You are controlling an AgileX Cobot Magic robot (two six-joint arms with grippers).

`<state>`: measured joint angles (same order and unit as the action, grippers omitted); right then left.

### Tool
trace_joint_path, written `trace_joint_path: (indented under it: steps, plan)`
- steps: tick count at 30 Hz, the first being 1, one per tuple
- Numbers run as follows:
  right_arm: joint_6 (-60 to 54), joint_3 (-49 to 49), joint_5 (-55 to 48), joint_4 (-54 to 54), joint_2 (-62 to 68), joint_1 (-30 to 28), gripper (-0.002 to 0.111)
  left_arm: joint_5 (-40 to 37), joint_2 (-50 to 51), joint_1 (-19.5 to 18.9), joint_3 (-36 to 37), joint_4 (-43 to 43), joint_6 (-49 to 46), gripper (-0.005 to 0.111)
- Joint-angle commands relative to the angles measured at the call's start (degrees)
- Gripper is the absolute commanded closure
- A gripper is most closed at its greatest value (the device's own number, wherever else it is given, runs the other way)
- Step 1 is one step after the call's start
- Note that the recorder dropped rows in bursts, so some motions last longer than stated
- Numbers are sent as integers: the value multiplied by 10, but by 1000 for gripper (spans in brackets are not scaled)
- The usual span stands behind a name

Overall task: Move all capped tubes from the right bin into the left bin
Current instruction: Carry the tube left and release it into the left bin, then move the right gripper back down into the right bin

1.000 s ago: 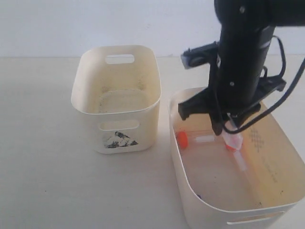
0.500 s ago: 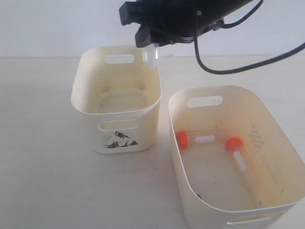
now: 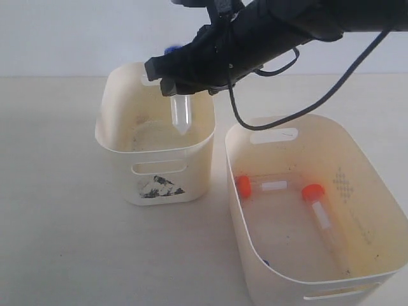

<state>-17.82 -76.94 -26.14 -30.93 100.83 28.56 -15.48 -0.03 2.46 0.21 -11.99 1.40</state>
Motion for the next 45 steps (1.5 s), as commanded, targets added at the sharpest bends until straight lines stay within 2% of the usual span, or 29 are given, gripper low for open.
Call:
trace_joint_path:
  steps: [1,3,4,7,12,17,22,24,35,41,45]
  plan:
    - [2,-3,3,-1,-9,0,75,5,0,1,-2,2,8,102]
    - [2,-3,-4,1,-20,0,101,5,0,1,-2,2,8,102]
    - [6,-3,-10,7,-28,0,108,5,0,1,-2,2,8,102]
    - [24,-3,-31,39,-58,0,108,5,0,1,-2,2,8,102]
    - [118,-3,-102,114,-119,0,108,5,0,1,-2,2,8,102]
    - [190,-3,-237,206,-163,0,108,5,0,1,-2,2,8,102]
    - [194,-3,-397,252,-179,0,108,5,0,1,-2,2,8,102]
    - [198,-2,-432,255,-179,0,108,5,0,1,-2,2,8,102]
    - [156,131,-427,297,-184,0,108,5,0,1,-2,2,8,102]
    - [178,204,-320,265,-184,0,108,5,0,1,-2,2,8,102]
    - [245,233,-269,253,-184,0,108,5,0,1,-2,2,8,102]
